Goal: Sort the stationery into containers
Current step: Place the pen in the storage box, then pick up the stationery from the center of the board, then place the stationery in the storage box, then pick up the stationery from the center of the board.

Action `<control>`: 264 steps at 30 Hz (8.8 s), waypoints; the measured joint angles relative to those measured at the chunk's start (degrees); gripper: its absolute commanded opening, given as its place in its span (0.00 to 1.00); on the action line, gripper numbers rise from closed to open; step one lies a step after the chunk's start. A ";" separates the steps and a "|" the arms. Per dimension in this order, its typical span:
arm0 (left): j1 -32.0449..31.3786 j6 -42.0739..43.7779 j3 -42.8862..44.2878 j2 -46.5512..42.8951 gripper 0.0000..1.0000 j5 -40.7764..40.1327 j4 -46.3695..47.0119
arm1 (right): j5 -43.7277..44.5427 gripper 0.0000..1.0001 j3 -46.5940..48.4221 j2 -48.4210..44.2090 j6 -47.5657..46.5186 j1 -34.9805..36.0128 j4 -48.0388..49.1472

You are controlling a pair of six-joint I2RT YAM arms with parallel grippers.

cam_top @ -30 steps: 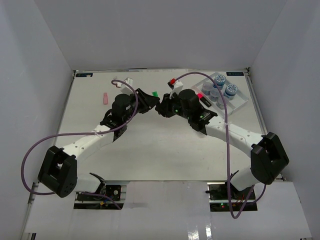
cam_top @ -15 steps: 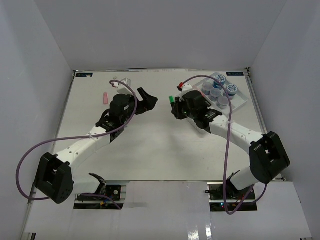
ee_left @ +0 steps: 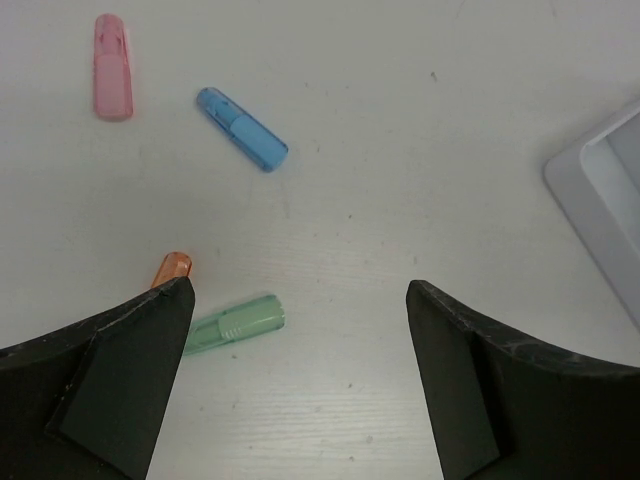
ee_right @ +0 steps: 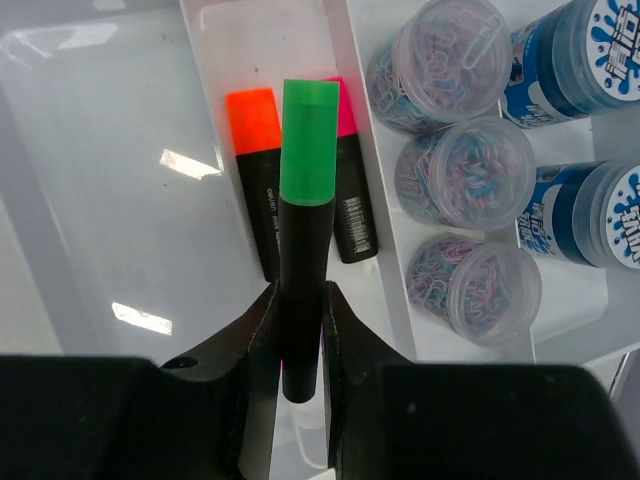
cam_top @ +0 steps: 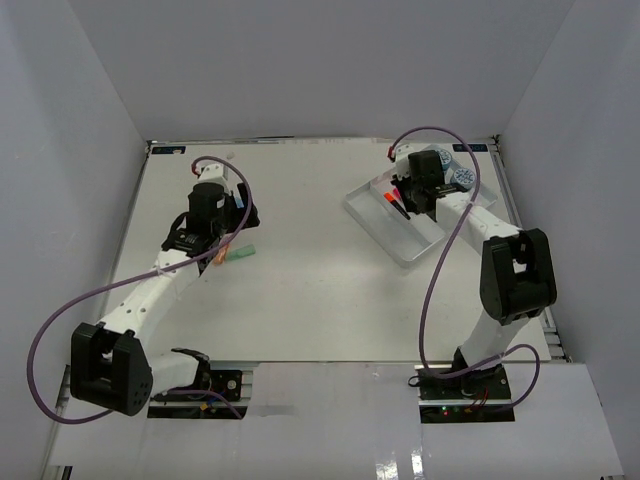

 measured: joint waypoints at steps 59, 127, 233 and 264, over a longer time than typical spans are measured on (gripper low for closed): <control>11.23 6.99 -1.46 24.46 0.25 4.15 -1.07 | -34.12 0.98 -22.56 -27.63 14.49 1.25 11.43; -10.38 -25.68 -4.02 -0.61 0.98 7.87 7.19 | -3.93 0.09 -10.03 -7.23 27.12 22.38 13.62; 2.73 -45.38 23.15 40.11 0.34 -1.38 -29.22 | -20.24 0.80 -23.89 -32.63 11.76 8.20 8.24; -9.64 -38.73 -1.79 5.40 0.32 13.11 6.71 | -31.54 0.76 -5.29 -8.81 31.04 24.11 14.16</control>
